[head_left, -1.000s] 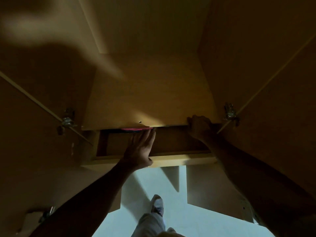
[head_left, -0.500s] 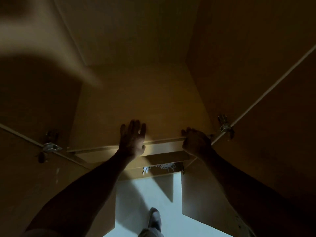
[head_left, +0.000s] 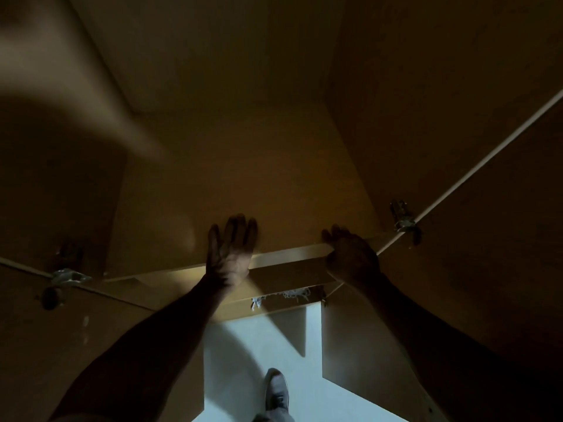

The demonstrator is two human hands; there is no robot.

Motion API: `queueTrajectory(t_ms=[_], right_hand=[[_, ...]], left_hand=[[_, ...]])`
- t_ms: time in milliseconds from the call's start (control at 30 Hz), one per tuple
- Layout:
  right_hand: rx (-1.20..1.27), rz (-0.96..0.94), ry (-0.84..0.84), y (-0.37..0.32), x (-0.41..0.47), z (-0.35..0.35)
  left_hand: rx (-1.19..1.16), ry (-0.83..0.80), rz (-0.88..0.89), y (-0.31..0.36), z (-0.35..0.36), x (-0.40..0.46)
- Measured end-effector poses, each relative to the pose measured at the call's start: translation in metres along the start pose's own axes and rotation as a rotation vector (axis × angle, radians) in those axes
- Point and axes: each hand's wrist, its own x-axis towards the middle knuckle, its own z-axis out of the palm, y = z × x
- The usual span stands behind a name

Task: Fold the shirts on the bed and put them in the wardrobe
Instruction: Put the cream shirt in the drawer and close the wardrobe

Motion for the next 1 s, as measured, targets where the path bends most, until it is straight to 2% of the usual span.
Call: queueTrajectory(t_ms=[100,267,433,533,633,733,900,1000], right_hand=[[0.006,-0.002,-0.021,0.001,-0.002,0.000],[0.174,0.034,-0.098,0.004,-0.024,0.003],[0.279,0.156,-0.014,0.004,-0.088,0.015],[0.300,0.177,0.145,0.003,-0.145,0.023],[0.320,0.118,0.346,-0.001,-0.203,0.019],[0.360,0.145,0.348,0.001,-0.254,0.020],[0.346,0.055,0.649,-0.001,-0.337,0.007],[0.358,0.170,0.789,0.004,-0.366,-0.006]], left_hand=[[-0.024,-0.011,0.010,0.003,-0.002,0.001],[-0.139,-0.266,-0.029,-0.004,-0.035,0.006],[-0.378,-0.102,-0.014,0.018,-0.066,-0.031],[-0.488,0.005,0.046,0.049,-0.085,-0.062],[-0.558,0.147,0.145,0.087,-0.121,-0.095],[-0.714,0.227,0.207,0.125,-0.164,-0.130],[-1.035,0.182,0.311,0.175,-0.248,-0.183],[-1.134,0.169,0.322,0.194,-0.299,-0.197]])
